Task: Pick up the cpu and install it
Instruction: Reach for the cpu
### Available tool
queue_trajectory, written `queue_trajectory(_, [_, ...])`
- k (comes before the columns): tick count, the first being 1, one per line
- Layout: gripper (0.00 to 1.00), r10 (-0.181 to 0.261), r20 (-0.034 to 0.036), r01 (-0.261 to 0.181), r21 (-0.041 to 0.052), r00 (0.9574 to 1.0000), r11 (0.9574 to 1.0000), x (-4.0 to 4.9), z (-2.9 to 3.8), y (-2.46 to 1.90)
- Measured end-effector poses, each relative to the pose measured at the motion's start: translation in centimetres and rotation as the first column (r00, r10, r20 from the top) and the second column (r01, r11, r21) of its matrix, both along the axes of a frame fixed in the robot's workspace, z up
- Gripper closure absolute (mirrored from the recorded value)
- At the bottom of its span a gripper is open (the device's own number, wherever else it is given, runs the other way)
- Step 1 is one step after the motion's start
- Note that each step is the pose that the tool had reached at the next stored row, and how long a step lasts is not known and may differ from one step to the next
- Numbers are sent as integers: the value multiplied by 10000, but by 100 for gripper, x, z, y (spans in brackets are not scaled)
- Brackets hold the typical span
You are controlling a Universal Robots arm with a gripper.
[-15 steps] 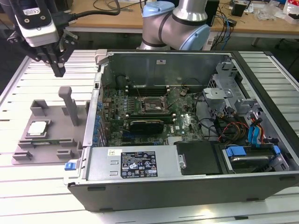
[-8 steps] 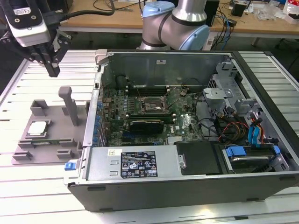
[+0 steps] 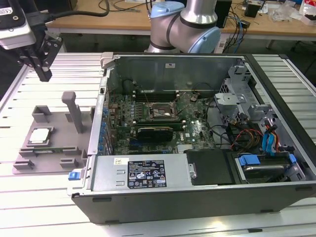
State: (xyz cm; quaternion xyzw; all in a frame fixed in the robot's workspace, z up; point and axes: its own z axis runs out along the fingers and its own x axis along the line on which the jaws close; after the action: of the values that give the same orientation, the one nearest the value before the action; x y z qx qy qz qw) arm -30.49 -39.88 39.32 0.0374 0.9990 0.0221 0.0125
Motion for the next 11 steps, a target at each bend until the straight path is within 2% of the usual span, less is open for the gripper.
queue_trajectory(11, [89, 0, 0, 0, 0, 10000, 10000, -242, -40, 0])
